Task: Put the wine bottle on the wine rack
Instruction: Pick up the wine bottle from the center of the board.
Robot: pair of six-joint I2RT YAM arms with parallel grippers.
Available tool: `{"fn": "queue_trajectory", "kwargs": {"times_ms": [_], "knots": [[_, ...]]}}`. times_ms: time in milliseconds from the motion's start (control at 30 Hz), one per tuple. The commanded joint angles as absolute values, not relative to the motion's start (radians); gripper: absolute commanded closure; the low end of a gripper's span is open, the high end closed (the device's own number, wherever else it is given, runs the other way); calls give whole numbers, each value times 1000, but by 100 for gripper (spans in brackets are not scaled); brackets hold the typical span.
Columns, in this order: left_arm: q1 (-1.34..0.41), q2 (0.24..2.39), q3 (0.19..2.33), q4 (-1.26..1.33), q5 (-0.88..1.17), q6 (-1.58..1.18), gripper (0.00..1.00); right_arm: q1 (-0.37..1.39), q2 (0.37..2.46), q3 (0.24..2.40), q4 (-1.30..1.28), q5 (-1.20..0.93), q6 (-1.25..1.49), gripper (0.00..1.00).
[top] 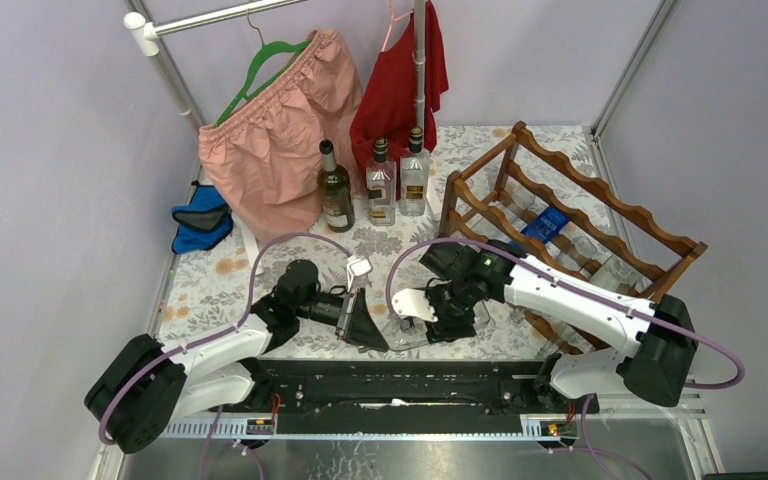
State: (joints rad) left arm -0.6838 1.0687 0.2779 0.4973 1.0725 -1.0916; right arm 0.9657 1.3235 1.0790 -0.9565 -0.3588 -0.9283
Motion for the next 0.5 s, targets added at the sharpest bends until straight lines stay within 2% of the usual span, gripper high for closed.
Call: {"fn": "queue_trajectory", "kwargs": {"times_ms": [0, 67, 133, 233, 467], "knots": [[-678, 1058, 271, 609, 1090, -1095, 100, 963, 1335, 1174, -956, -424, -879, 24], [-678, 1061, 265, 617, 1082, -1098, 100, 962, 1349, 1209, -973, -429, -858, 9], [-677, 1071, 249, 651, 1079, -1113, 100, 959, 1358, 1233, -980, -433, -845, 4], [-677, 1090, 225, 723, 1069, -1156, 100, 957, 1366, 1267, -994, -454, -838, 1], [-678, 1120, 187, 853, 1032, -1229, 100, 946, 1364, 1304, -1012, -499, -828, 0]]}}
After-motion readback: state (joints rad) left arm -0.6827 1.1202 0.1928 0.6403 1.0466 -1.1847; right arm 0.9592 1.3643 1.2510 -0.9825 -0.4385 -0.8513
